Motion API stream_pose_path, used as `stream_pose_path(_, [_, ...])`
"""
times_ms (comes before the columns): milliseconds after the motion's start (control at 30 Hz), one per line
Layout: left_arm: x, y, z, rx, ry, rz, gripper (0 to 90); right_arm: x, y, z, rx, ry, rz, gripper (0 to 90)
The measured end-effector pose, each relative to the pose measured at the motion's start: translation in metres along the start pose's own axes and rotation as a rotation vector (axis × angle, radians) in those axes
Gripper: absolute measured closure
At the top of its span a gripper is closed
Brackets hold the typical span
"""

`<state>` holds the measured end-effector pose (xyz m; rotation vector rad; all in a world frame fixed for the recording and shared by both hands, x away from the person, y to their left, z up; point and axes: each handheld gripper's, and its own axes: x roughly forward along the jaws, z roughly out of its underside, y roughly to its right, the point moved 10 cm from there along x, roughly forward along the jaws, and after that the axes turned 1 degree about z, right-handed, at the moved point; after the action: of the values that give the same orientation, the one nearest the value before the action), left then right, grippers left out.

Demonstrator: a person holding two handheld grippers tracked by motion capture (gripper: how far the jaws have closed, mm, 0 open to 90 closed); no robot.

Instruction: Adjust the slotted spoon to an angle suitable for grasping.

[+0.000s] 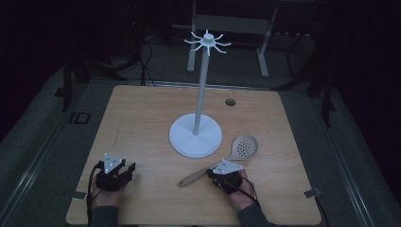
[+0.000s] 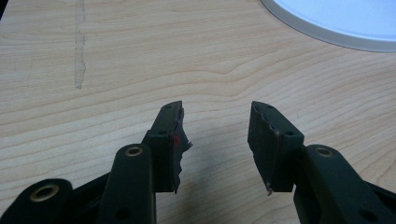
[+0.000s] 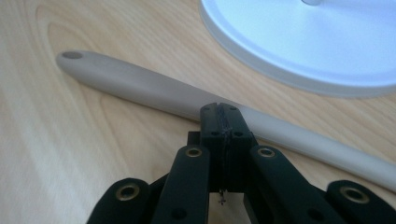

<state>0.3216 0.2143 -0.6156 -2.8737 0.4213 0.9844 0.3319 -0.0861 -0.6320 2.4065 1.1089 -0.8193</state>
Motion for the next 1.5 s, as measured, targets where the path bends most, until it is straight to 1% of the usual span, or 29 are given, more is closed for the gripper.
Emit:
stream_pose_path(67, [0.000, 0.000, 0.000, -0.001, 0.001, 0.000, 55.9, 0.005, 0.000, -0.004, 0.008, 0.000, 0.002, 89.0])
stream_pose_path(333, [0.000, -0.001, 0.000, -0.004, 0.000, -0.001, 56.0, 0.019, -0.003, -0.019, 0.001, -0.002, -0.006, 89.1])
stream_pose_path(433, [-0.001, -0.002, 0.000, -0.005, 0.000, -0.002, 56.0, 0.019, -0.003, -0.023, -0.004, 0.000, -0.010, 89.1])
stream_pose_path(500, [-0.001, -0.003, 0.000, -0.008, 0.000, -0.002, 56.0, 0.016, 0.002, -0.025, 0.001, 0.013, -0.002, 89.1])
stream_pose_path(567, [-0.001, -0.003, 0.000, -0.012, 0.002, -0.002, 56.1, 0.012, 0.013, -0.026, 0.015, 0.020, 0.026, 88.9])
stream_pose_path(633, [-0.001, -0.003, 0.001, -0.012, 0.002, -0.002, 56.1, 0.008, 0.026, -0.025, 0.024, 0.017, 0.068, 88.9])
stream_pose_path(700, [-0.001, -0.003, 0.001, -0.011, 0.002, -0.001, 56.1, 0.006, 0.042, -0.023, 0.040, 0.002, 0.116, 89.1])
stream_pose_path(733, [-0.001, -0.003, 0.001, -0.008, -0.001, -0.002, 56.1, 0.006, 0.050, -0.021, 0.047, -0.012, 0.141, 89.1])
stream_pose_path(833, [-0.001, -0.003, 0.001, -0.010, 0.001, -0.002, 56.2, 0.006, 0.076, -0.011, 0.060, -0.087, 0.226, 89.6])
stream_pose_path(900, [-0.001, -0.003, 0.001, -0.012, -0.001, -0.001, 56.3, 0.006, 0.088, -0.004, 0.057, -0.133, 0.269, 89.5])
stream_pose_path(967, [-0.001, -0.003, 0.001, -0.011, -0.001, 0.000, 56.3, 0.007, 0.094, -0.002, 0.077, -0.138, 0.257, 89.6])
stream_pose_path(1167, [-0.001, -0.001, 0.001, -0.007, -0.001, 0.002, 56.3, 0.009, 0.099, -0.001, 0.071, -0.164, 0.235, 89.6])
stream_pose_path(1300, [-0.001, -0.001, 0.001, -0.009, 0.000, 0.004, 56.3, 0.008, 0.098, 0.000, 0.095, -0.184, 0.222, 90.0])
stream_pose_path(1500, [-0.001, -0.002, 0.001, -0.011, 0.001, 0.008, 56.3, -0.001, 0.093, 0.004, 0.093, -0.254, 0.205, 90.0])
